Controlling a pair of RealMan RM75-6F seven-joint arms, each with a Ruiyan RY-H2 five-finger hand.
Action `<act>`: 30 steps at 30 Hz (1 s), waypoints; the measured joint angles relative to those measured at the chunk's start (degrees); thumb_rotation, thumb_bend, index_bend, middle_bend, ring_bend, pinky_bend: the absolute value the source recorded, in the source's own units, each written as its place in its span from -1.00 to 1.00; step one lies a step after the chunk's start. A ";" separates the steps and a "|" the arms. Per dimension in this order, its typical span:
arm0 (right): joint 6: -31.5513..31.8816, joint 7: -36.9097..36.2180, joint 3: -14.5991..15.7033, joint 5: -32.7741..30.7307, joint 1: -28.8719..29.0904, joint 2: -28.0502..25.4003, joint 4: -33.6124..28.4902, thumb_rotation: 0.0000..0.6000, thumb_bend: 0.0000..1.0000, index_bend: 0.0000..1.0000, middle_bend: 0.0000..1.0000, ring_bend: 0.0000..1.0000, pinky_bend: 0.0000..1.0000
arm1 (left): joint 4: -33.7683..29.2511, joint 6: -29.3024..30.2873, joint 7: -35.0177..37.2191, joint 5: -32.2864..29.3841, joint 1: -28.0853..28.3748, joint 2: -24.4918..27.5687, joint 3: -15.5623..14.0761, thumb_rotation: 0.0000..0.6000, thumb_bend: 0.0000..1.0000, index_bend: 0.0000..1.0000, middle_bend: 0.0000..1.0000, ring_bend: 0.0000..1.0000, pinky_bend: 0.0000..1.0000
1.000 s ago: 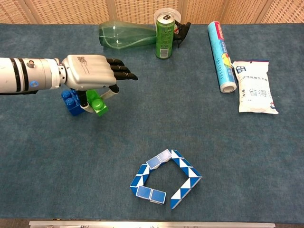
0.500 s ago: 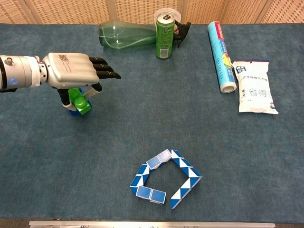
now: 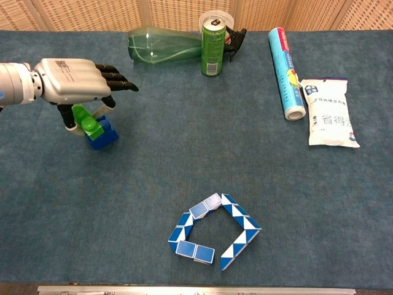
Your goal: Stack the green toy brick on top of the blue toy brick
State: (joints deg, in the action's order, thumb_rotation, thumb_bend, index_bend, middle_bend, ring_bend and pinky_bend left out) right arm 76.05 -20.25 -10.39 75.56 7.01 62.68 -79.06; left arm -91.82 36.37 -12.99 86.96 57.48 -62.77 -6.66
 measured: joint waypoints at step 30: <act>-0.75 -3.99 0.77 1.93 0.37 -0.63 0.57 1.00 -0.52 -0.15 -0.13 -0.34 -0.18 | -14.52 20.95 -32.20 -60.97 1.78 -3.17 1.16 1.00 -0.72 0.34 -1.00 -1.00 -0.90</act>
State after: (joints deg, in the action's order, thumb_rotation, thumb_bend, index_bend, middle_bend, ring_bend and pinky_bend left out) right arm 75.30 -24.24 -9.62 77.50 7.38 62.05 -78.49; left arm -106.34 57.32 -45.19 25.99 59.26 -65.94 -5.50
